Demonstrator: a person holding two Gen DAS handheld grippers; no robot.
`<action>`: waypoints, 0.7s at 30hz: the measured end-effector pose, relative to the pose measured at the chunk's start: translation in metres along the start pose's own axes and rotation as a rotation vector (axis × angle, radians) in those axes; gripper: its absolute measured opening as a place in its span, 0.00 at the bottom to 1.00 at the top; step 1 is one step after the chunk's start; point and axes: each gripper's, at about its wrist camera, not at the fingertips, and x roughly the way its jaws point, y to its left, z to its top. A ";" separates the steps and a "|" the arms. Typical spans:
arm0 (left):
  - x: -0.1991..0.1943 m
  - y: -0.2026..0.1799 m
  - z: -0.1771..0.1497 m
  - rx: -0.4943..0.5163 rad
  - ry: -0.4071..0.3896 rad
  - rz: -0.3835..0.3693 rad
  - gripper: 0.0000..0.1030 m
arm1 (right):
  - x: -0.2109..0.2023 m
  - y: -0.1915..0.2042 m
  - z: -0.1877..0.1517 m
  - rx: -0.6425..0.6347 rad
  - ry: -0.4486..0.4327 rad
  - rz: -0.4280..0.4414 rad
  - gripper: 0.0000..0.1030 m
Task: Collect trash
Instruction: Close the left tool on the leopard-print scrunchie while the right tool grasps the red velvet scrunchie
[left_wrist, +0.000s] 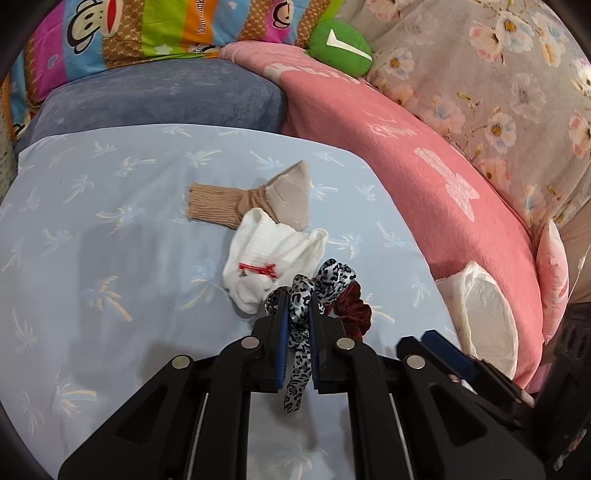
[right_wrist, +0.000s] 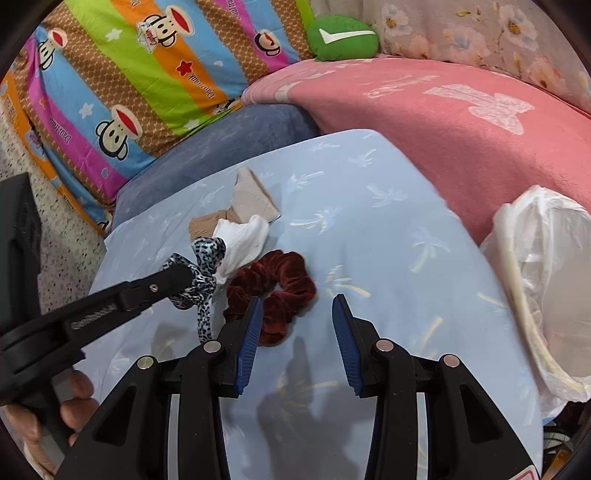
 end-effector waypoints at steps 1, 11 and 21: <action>-0.001 0.002 0.000 -0.004 -0.002 0.002 0.09 | 0.004 0.003 0.000 -0.001 0.005 0.001 0.38; -0.003 0.016 0.003 -0.024 -0.009 0.004 0.09 | 0.048 0.010 -0.007 0.015 0.076 -0.005 0.34; -0.005 0.006 -0.001 0.001 0.000 -0.014 0.09 | 0.034 0.013 -0.010 0.024 0.059 0.011 0.07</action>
